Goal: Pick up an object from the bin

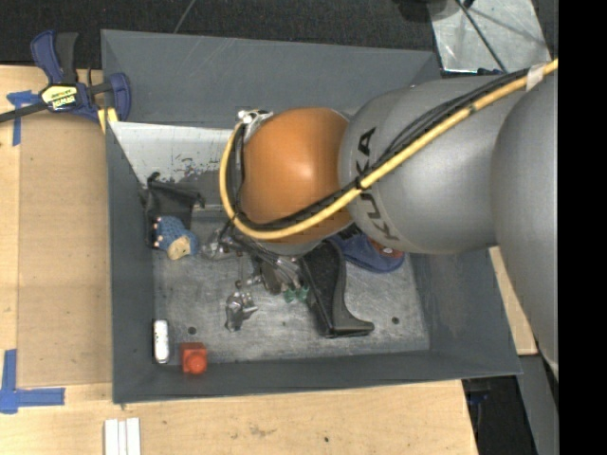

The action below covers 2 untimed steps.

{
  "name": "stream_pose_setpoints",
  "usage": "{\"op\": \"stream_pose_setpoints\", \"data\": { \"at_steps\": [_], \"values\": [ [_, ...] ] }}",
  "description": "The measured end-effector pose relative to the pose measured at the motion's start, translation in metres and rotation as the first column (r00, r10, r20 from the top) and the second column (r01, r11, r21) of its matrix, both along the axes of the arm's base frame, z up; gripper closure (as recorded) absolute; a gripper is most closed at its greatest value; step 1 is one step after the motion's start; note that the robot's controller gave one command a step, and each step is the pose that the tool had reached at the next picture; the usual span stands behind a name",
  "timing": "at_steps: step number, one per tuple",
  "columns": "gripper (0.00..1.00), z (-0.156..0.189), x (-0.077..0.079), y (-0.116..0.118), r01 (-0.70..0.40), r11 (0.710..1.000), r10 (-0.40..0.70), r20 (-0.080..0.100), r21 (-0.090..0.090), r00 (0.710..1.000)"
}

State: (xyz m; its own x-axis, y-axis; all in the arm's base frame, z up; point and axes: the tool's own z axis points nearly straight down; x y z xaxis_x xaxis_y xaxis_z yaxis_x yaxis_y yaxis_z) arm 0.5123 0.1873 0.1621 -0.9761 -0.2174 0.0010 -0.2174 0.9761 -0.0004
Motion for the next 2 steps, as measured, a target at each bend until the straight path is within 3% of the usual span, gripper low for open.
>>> {"op": "stream_pose_setpoints", "data": {
  "at_steps": [1,2],
  "values": [
    [0.00,-0.013,0.061,-0.010,-0.099,0.995,0.099,0.007,0.001,0.995],
    [0.00,-0.068,0.086,0.035,-0.295,0.956,0.295,0.015,-0.003,0.955]
  ]
}}
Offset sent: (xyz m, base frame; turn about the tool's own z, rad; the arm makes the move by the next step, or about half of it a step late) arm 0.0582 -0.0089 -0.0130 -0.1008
